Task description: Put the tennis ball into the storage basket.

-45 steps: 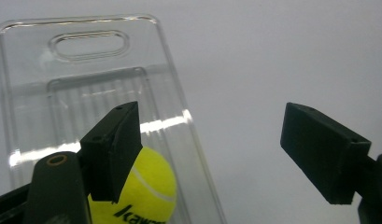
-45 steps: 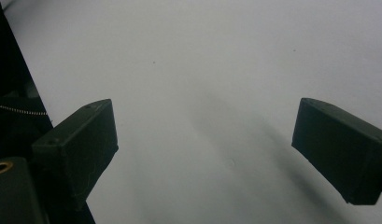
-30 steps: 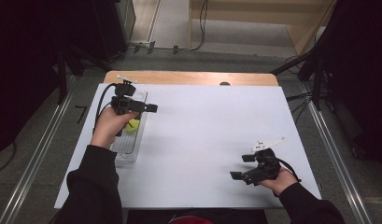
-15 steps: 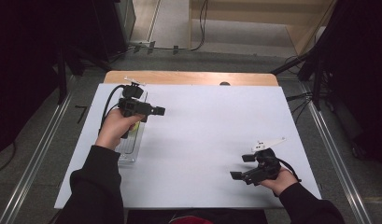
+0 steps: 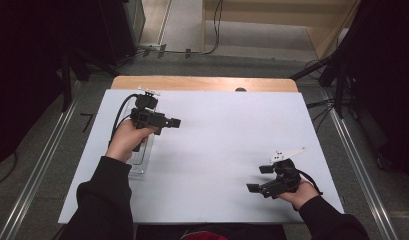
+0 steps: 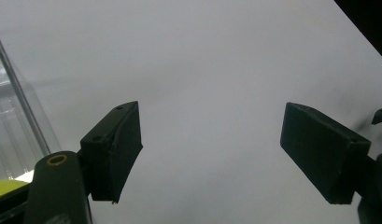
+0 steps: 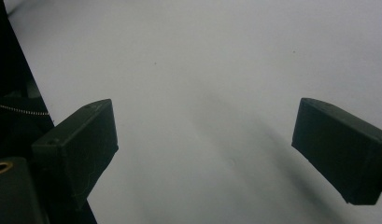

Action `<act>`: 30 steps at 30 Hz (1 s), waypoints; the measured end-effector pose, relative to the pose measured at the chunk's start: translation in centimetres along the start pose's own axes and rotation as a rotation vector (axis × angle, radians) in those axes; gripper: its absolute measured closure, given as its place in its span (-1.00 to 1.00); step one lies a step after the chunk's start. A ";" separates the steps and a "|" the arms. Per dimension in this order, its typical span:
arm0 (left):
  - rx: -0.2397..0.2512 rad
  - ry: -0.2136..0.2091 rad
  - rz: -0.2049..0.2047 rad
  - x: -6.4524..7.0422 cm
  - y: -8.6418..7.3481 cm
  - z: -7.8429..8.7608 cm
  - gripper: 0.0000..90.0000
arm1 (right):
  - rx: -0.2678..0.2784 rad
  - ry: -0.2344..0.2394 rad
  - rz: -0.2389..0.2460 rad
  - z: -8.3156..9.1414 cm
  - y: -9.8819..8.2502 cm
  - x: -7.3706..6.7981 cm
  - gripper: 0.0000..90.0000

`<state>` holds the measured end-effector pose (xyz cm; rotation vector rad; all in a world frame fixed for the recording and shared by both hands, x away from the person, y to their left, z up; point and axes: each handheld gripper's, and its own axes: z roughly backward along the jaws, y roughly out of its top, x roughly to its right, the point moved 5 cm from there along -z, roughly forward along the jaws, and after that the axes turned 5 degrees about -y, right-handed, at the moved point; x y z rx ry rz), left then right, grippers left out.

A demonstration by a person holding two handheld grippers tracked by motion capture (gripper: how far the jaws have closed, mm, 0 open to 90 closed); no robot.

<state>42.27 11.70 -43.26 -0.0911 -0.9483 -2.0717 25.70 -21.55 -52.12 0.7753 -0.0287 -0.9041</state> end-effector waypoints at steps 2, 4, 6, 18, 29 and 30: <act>0.001 -0.004 -0.003 0.3 0.0 -0.1 -0.53 | 0.001 0.001 -0.001 0.0 0.0 0.0 -0.89; 0.001 -0.012 -0.013 0.7 0.0 -0.1 -0.53 | 0.002 0.000 -0.001 0.0 0.0 0.0 -0.89; 0.005 -0.023 -0.019 1.1 0.1 -0.1 -0.53 | 0.002 0.001 -0.003 0.0 0.0 0.0 -0.89; -0.010 -0.038 -0.052 2.4 -0.6 -0.4 -0.53 | 0.002 0.001 -0.004 0.0 0.0 0.0 -0.89; -0.021 -0.045 -0.086 3.1 -1.5 -0.9 -0.53 | 0.003 0.002 -0.003 0.1 0.0 0.0 -0.89; -0.022 -0.051 -0.086 3.1 -1.6 -1.0 -0.53 | 0.003 0.002 -0.003 0.1 0.0 0.0 -0.89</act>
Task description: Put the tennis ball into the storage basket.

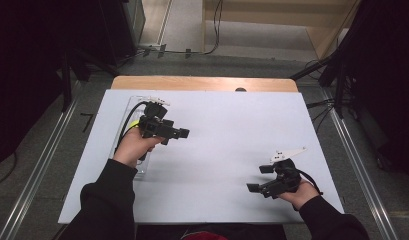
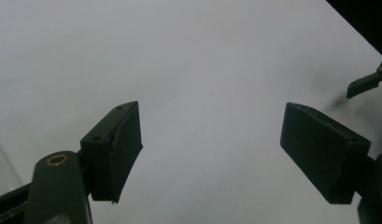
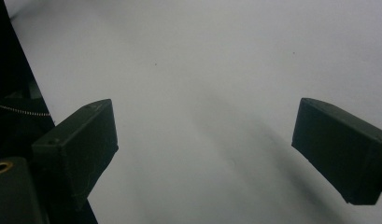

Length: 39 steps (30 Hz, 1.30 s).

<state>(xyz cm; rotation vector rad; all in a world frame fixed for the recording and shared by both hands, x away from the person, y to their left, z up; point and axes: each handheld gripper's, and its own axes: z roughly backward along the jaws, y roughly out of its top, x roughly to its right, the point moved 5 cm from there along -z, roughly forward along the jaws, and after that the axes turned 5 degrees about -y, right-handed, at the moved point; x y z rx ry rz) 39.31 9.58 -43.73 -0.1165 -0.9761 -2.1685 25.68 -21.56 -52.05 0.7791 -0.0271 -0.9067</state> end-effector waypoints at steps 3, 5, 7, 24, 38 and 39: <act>0.000 -0.011 -0.001 0.1 -0.3 -0.1 -0.53 | 0.001 0.000 0.000 0.0 0.0 0.0 -0.89; 0.001 -0.010 -0.001 0.1 -0.6 -0.2 -0.53 | 0.000 0.000 0.000 0.0 0.0 0.0 -0.89; -0.004 -0.011 -0.005 0.2 -0.8 -0.2 -0.53 | 0.001 0.000 0.000 0.0 0.0 0.0 -0.89; 0.008 -0.003 0.029 0.1 -2.6 -0.1 -0.53 | 0.002 0.000 0.001 0.0 0.0 0.0 -0.89; 0.026 -0.003 0.016 0.0 -4.2 0.2 -0.53 | 0.001 -0.002 0.000 0.0 0.0 0.0 -0.89; 0.029 -0.003 0.011 0.1 -4.3 0.1 -0.53 | 0.001 -0.002 -0.001 0.0 0.0 0.0 -0.89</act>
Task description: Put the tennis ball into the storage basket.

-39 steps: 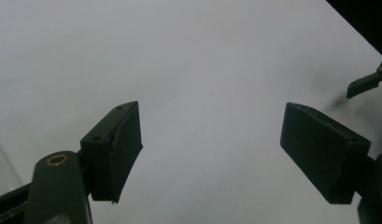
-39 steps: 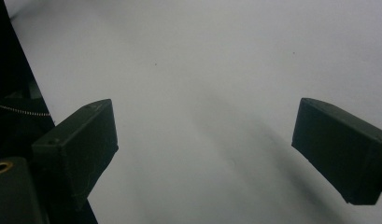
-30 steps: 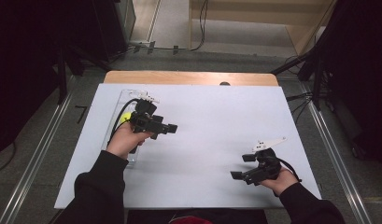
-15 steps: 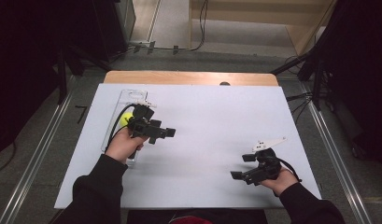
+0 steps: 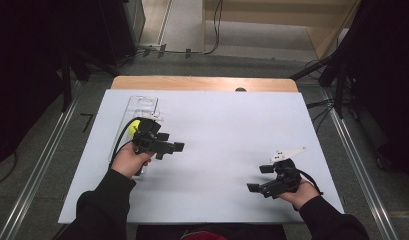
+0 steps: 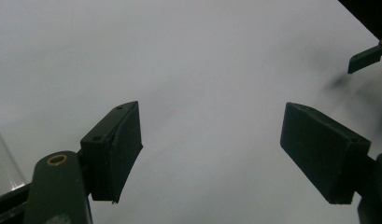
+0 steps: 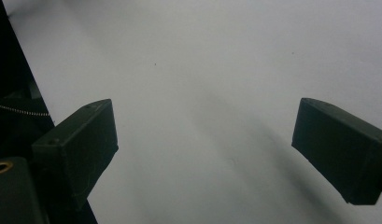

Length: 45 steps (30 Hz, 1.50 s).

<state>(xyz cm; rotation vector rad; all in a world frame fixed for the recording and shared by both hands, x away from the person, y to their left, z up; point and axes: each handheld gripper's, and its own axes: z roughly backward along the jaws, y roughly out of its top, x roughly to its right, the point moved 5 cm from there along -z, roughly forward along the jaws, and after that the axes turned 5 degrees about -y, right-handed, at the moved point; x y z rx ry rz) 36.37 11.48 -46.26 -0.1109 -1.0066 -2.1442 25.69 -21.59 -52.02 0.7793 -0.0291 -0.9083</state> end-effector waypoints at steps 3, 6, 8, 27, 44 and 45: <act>-0.005 -0.001 -0.025 0.3 -0.4 -0.1 -0.53 | 0.000 0.000 0.000 0.0 0.0 0.0 -0.89; -0.005 -0.009 -0.035 0.7 -0.8 -0.3 -0.53 | 0.000 0.000 0.000 0.0 0.0 0.0 -0.89; -0.005 -0.033 -0.036 0.9 -1.1 -0.3 -0.53 | 0.000 0.000 -0.001 0.0 0.0 0.0 -0.89; -0.006 -0.061 -0.128 2.2 -4.1 -0.2 -0.53 | -0.001 -0.003 -0.004 0.0 0.0 0.1 -0.89; -0.009 -0.088 -0.143 2.1 -6.1 0.4 -0.53 | 0.000 -0.003 -0.007 0.0 0.0 0.1 -0.89; -0.010 -0.088 -0.141 2.1 -6.3 0.4 -0.53 | 0.000 -0.003 -0.007 0.0 0.0 0.1 -0.89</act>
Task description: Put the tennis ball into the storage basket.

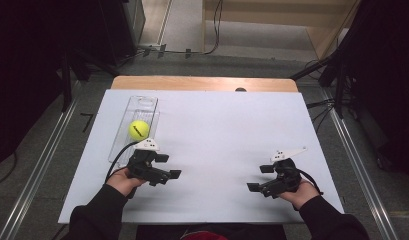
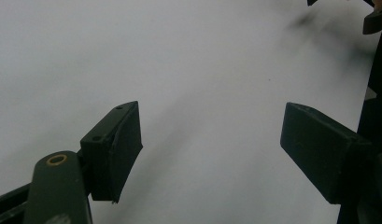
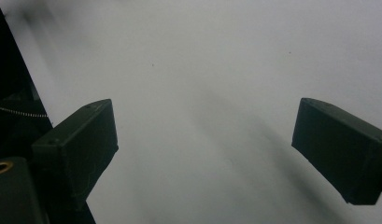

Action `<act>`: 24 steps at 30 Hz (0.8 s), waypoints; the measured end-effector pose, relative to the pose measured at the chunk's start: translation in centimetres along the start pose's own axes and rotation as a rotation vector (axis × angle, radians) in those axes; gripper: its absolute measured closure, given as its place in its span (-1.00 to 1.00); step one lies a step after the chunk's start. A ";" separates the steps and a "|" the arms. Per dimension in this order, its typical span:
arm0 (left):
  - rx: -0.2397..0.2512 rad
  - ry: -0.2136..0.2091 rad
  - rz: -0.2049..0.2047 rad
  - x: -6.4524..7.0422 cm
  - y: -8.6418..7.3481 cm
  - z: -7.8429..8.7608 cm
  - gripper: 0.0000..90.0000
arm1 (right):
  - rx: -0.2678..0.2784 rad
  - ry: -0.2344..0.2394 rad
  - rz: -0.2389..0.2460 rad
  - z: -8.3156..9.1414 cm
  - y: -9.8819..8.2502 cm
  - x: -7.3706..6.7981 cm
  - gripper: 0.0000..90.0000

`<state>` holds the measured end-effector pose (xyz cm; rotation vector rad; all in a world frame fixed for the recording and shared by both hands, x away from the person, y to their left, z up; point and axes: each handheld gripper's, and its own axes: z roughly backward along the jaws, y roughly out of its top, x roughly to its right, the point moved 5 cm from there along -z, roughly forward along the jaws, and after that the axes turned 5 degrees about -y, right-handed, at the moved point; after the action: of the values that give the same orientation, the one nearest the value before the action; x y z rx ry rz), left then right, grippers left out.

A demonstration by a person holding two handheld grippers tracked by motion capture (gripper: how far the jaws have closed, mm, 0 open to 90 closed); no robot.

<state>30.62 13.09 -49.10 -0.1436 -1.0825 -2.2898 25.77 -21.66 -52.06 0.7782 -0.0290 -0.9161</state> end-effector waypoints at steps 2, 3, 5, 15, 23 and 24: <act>-0.011 -0.003 0.007 0.0 -0.3 0.1 -0.53 | 0.001 0.001 0.001 0.0 0.0 0.0 -0.89; -0.007 -0.002 0.003 -0.1 -0.4 0.1 -0.53 | 0.000 0.000 -0.002 0.0 0.0 0.0 -0.89; -0.005 -0.002 0.000 0.0 -0.6 0.2 -0.53 | 0.002 -0.001 -0.003 0.0 0.0 0.1 -0.89; -0.001 -0.015 -0.016 0.3 -1.3 0.8 -0.53 | -0.002 -0.004 -0.014 0.0 0.0 0.2 -0.89; 0.001 -0.014 -0.009 0.3 -1.9 1.3 -0.53 | -0.001 -0.005 -0.014 0.0 0.0 0.3 -0.89; 0.002 -0.015 -0.009 0.3 -1.9 1.4 -0.53 | 0.000 -0.005 -0.014 0.0 0.0 0.3 -0.89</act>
<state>29.06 14.92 -49.35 -0.1561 -1.0947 -2.2991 25.94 -21.83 -52.14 0.7768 -0.0275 -0.9314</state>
